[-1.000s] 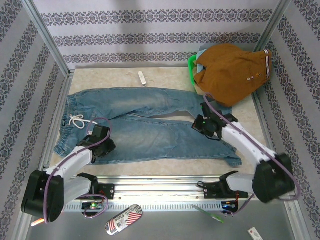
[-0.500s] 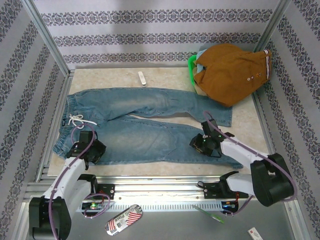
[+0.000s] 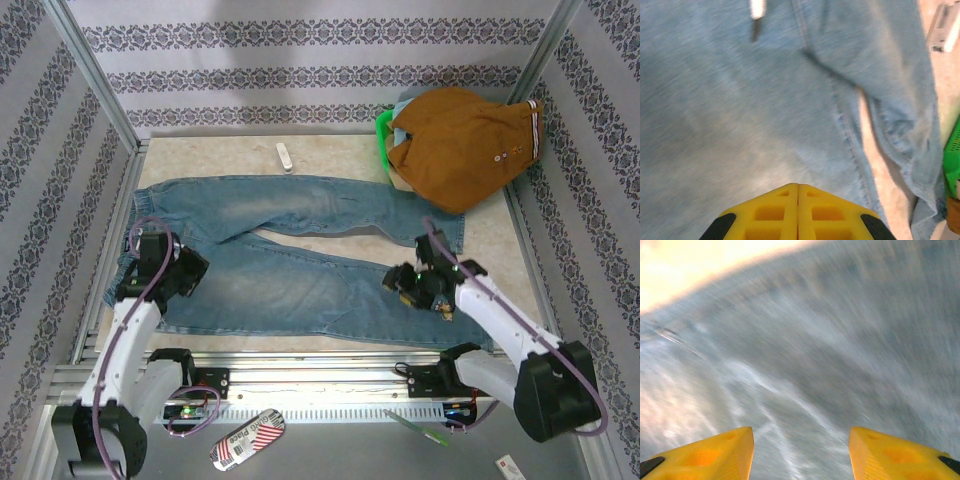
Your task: Fold and stack the trousers
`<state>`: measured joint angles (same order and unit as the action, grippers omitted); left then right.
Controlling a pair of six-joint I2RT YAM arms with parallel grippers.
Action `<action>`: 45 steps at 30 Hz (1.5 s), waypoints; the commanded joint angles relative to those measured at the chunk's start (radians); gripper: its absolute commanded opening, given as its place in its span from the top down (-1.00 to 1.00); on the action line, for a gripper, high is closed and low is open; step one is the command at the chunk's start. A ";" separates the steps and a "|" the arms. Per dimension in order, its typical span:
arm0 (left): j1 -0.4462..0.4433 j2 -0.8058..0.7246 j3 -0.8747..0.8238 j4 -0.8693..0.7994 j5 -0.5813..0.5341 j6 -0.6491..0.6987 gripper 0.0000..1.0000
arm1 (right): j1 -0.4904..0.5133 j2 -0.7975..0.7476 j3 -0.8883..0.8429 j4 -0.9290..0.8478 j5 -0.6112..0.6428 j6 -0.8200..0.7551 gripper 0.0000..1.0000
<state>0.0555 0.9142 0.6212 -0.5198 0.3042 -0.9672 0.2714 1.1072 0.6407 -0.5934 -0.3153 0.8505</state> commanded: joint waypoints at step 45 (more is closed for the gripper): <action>0.075 0.665 0.117 0.549 -0.018 0.008 1.00 | -0.332 0.488 0.060 0.478 -0.118 0.065 1.00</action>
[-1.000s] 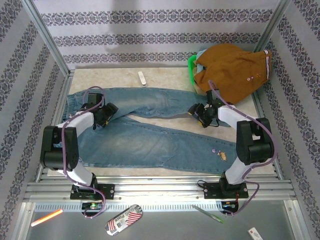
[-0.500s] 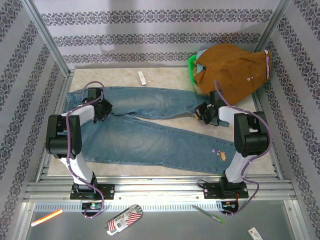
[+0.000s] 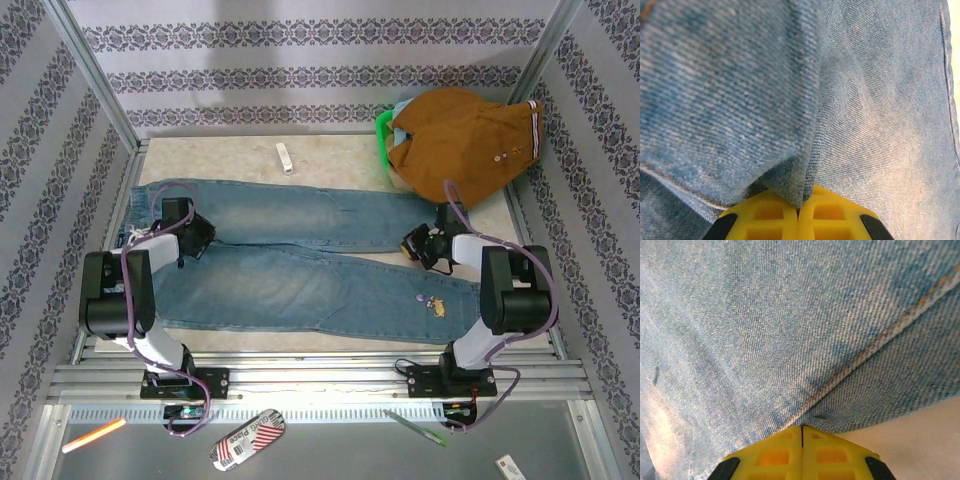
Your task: Fold and stack the trousers
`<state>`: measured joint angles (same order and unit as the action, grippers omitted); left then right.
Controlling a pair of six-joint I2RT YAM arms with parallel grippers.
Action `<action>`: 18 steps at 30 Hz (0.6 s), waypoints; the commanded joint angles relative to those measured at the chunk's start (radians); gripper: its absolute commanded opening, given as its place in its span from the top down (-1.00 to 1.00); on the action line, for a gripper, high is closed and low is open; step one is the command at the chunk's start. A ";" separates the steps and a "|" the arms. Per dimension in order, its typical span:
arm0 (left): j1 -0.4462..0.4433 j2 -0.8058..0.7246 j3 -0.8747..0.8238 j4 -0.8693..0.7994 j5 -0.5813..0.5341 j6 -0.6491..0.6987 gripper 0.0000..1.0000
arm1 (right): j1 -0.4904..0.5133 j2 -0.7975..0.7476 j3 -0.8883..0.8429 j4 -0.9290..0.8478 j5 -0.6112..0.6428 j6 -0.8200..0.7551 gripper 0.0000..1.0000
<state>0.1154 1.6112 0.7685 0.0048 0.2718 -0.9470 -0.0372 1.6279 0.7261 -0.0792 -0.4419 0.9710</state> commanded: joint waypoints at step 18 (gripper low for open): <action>-0.350 -0.407 -0.219 -0.146 -0.076 0.011 -0.69 | 0.149 -0.473 -0.189 -0.361 0.095 -0.118 0.24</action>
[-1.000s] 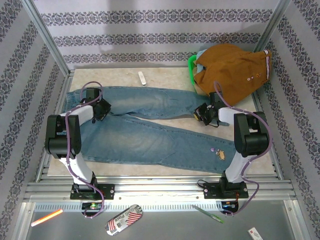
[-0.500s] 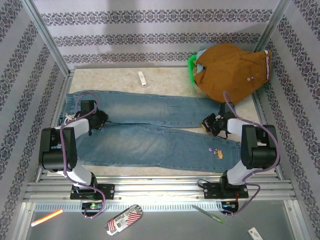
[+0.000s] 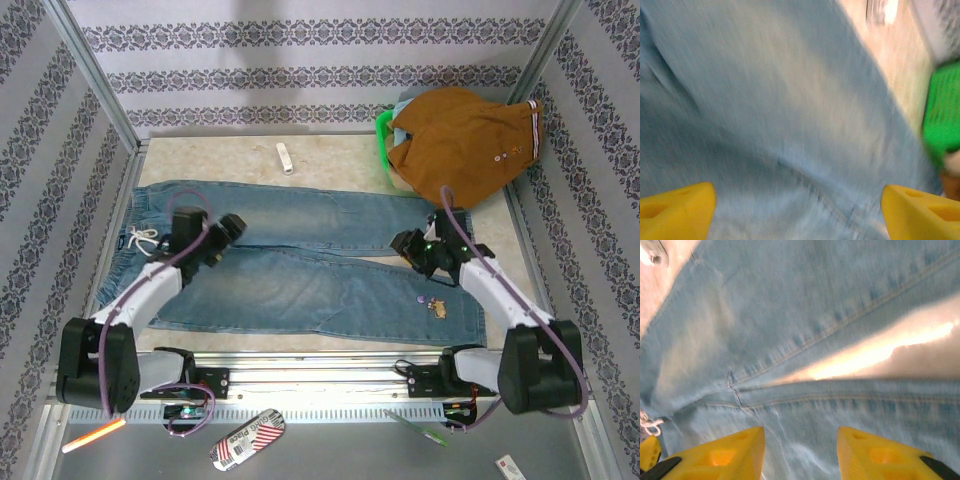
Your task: Fold and stack the trousers
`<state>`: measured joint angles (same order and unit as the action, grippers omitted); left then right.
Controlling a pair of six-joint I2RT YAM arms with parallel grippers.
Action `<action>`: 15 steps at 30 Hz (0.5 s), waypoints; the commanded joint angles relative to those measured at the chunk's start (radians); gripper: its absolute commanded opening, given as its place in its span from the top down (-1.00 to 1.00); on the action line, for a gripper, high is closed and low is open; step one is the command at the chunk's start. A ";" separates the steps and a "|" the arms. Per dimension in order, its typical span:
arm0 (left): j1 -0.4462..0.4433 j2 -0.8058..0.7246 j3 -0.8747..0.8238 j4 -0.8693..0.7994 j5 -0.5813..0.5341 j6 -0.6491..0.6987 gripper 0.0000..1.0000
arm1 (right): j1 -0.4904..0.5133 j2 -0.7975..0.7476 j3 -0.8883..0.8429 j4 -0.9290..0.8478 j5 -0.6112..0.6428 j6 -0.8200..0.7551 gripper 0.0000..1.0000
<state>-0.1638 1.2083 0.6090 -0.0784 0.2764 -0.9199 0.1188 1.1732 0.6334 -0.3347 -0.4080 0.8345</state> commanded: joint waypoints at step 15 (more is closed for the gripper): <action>-0.310 -0.061 -0.294 0.112 -0.120 -0.166 -0.49 | -0.200 0.239 0.012 -0.244 0.109 -0.160 1.00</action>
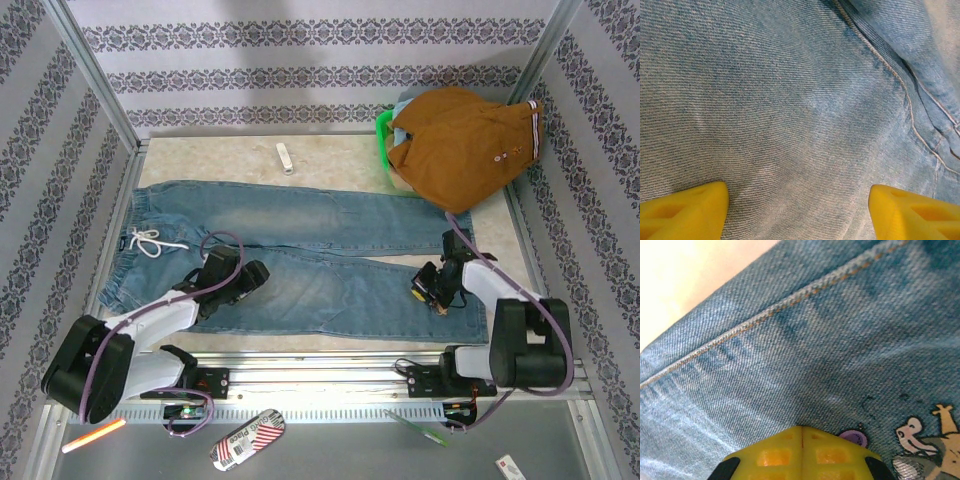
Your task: Fold and stack the trousers
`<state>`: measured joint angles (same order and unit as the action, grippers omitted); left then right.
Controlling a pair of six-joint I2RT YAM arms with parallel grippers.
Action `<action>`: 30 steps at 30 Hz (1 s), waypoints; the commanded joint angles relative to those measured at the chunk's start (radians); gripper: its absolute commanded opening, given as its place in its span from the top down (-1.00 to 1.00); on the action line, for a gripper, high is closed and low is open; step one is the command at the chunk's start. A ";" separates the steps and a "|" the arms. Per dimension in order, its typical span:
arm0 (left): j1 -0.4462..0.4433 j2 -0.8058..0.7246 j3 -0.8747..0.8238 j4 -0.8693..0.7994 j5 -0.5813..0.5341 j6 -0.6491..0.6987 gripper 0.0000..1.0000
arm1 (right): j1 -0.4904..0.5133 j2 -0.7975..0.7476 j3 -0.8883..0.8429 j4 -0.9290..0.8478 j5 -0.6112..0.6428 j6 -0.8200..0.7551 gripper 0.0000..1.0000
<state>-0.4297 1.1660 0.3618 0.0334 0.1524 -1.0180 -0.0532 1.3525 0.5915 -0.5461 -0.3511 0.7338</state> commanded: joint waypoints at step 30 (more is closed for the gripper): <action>1.032 -0.311 0.313 -0.768 -0.059 0.177 -0.84 | 0.156 -0.107 0.310 -0.155 -0.052 -0.107 0.68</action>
<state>0.5209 0.8536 0.6754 -0.5716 0.1066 -0.8829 0.0750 1.2655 0.8814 -0.6804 -0.3607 0.6067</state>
